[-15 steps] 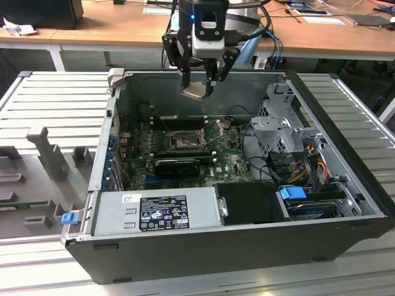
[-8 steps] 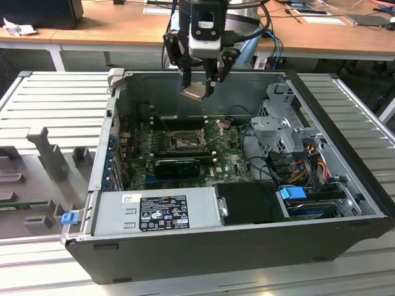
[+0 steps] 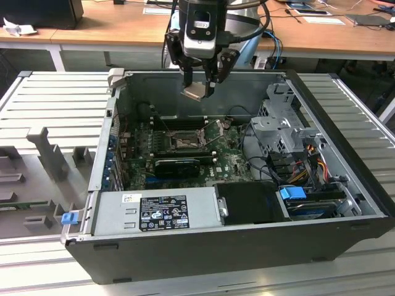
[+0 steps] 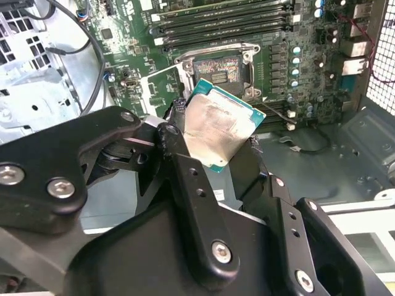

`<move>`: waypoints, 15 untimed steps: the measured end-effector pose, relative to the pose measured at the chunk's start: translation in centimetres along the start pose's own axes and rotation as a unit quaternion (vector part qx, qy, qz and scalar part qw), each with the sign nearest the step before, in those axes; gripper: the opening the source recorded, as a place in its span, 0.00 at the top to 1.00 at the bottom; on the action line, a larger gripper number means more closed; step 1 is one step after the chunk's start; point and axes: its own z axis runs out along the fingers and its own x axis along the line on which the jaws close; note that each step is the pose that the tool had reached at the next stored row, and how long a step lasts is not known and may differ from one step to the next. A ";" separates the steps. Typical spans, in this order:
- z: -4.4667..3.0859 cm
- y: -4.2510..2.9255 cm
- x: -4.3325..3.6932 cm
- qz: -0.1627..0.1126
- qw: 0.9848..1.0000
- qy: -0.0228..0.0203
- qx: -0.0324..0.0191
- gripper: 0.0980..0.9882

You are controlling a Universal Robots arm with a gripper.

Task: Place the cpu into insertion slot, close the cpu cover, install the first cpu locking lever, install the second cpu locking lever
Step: 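Place the cpu into insertion slot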

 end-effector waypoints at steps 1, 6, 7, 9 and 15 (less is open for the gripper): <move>0.00 0.00 0.00 0.004 1.000 0.000 0.000 0.52; 0.04 0.00 0.00 0.032 0.999 -0.002 -0.001 0.52; 0.05 0.00 0.01 0.039 0.999 -0.003 -0.001 0.52; 0.06 0.00 0.01 0.048 0.999 -0.003 -0.001 0.52; 0.08 0.00 0.01 0.067 0.998 -0.005 -0.001 0.52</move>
